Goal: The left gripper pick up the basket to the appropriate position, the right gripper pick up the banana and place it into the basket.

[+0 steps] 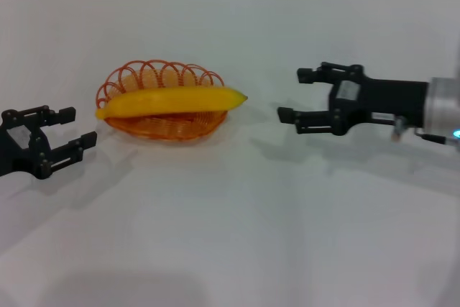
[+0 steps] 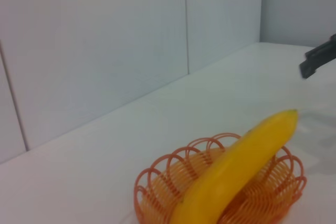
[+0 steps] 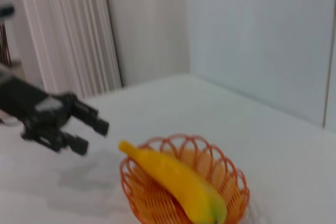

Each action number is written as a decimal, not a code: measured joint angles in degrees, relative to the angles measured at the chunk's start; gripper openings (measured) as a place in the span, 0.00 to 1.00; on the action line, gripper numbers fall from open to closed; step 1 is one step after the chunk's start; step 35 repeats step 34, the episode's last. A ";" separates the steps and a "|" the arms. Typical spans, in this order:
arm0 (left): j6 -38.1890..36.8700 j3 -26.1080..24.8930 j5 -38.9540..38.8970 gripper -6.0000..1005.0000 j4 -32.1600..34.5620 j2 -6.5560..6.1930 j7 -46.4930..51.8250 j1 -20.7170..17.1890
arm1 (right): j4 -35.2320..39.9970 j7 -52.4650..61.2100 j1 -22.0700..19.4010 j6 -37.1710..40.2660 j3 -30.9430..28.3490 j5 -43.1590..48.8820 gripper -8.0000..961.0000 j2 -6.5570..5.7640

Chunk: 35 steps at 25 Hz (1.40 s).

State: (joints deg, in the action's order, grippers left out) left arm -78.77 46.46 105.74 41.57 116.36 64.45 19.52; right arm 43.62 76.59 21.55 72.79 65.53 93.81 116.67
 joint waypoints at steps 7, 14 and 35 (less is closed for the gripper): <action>1.00 0.03 -0.02 0.57 -0.87 0.17 -0.89 0.16 | -6.96 -7.46 -0.18 5.49 -8.34 0.84 0.93 -0.67; 0.98 0.43 -1.95 0.57 -1.46 0.18 -2.06 0.60 | -9.17 -8.71 -0.33 4.86 -8.52 3.63 0.93 -0.83; 0.63 0.48 -2.15 0.56 -1.50 0.18 -2.14 0.78 | -9.26 -8.82 -0.06 4.47 -10.11 3.01 0.93 -0.39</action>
